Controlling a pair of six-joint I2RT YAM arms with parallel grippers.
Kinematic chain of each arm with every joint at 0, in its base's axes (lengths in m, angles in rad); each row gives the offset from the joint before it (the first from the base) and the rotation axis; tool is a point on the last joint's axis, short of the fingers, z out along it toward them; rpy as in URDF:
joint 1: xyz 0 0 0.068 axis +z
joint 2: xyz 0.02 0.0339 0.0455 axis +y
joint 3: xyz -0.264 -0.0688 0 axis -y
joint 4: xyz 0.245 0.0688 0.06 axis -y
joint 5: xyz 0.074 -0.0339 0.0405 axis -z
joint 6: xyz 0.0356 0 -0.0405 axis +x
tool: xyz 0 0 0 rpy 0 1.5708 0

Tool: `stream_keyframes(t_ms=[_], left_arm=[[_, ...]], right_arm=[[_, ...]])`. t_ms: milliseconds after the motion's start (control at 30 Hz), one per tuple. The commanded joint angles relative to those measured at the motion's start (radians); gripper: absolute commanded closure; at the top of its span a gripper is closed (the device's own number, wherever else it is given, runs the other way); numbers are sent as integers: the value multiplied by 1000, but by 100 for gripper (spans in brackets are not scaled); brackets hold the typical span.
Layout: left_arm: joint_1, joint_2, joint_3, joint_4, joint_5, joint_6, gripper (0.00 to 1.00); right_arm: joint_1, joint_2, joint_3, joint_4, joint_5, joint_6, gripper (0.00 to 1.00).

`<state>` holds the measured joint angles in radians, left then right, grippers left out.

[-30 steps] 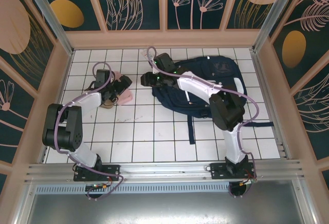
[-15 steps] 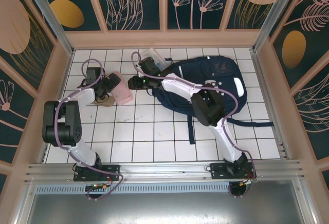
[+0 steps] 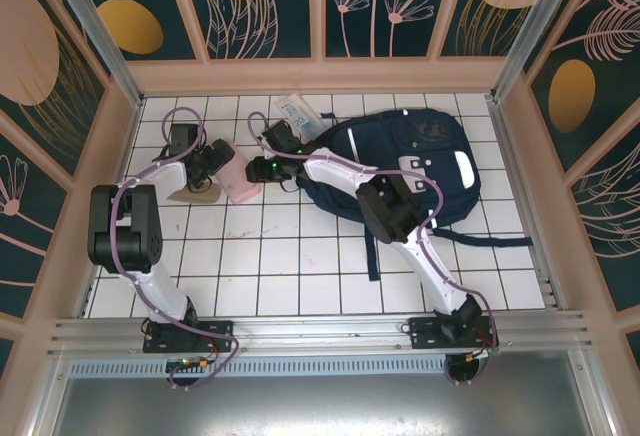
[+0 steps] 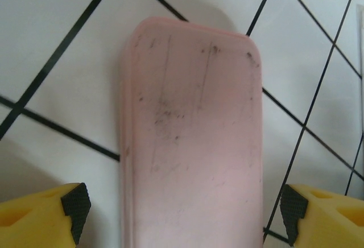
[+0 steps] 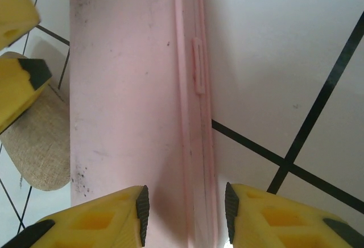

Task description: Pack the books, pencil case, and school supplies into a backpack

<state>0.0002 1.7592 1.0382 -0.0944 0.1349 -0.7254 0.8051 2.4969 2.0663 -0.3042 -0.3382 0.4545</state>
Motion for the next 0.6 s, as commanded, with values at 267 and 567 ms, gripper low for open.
stream_keyframes(t_ms=[267, 567], left_arm=[[7, -122, -71, -123, 45, 7, 11], [7, -5, -11, -44, 107, -19, 13]], right_arm=[[9, 16, 29, -4, -9, 3, 60], [12, 21, 21, 0, -13, 7, 61]])
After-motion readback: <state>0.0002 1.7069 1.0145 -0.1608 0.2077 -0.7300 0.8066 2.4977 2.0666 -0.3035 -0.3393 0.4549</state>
